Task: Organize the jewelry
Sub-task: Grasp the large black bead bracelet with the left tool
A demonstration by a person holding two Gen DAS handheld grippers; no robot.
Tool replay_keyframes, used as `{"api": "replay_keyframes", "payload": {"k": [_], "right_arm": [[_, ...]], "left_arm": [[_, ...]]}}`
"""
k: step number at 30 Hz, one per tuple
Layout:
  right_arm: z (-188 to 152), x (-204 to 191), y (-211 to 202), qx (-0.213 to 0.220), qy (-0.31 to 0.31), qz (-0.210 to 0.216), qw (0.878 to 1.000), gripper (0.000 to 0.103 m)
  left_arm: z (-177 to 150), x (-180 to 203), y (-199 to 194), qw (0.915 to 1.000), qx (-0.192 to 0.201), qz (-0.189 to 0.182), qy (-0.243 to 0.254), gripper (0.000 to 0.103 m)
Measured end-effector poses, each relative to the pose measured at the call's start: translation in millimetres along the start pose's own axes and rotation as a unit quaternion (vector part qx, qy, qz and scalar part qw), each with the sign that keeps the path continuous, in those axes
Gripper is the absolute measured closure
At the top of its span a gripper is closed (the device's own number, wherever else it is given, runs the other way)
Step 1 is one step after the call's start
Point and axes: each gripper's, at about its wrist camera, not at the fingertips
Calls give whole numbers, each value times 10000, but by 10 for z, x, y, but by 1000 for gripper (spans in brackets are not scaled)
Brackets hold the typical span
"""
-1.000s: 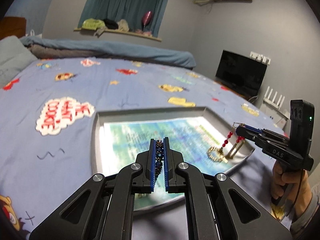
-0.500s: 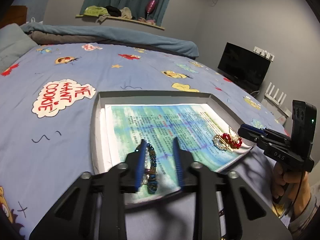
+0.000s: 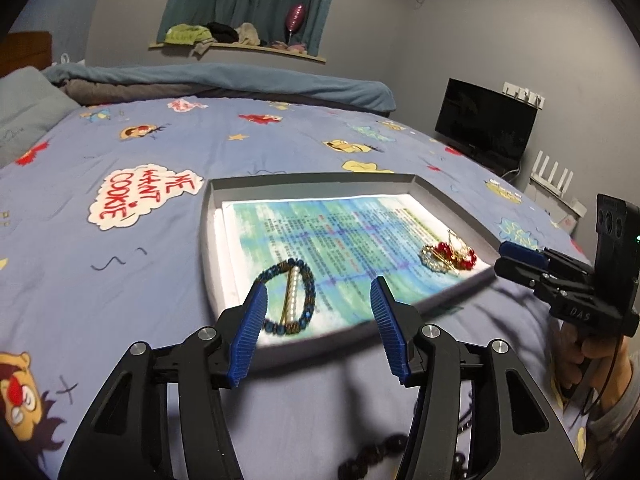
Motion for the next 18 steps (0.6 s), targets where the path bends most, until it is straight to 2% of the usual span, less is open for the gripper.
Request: {"api": "replay_keyframes", "payload": {"k": [2,11,18], "right_arm": [[-16,-15,-59,65,23,27,10000,57],[-123,-130,-270,206,-9,75,9998,57],[-167,-293,-295,98,-199,306,9993,57]], "left_arm": [[-25,-6,-92,9999,133,53,16,23],[-175,22,-300,9998,108,89,151,23],[-337,-17,-445,10000,6,67,61,23]]}}
Point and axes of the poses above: each gripper's, at about its wrist camera, not at the fingertips, and y roughly the way its jaws point, x to its right, z to its top, and after that the axes turned 10 degrees about -y, right-handed
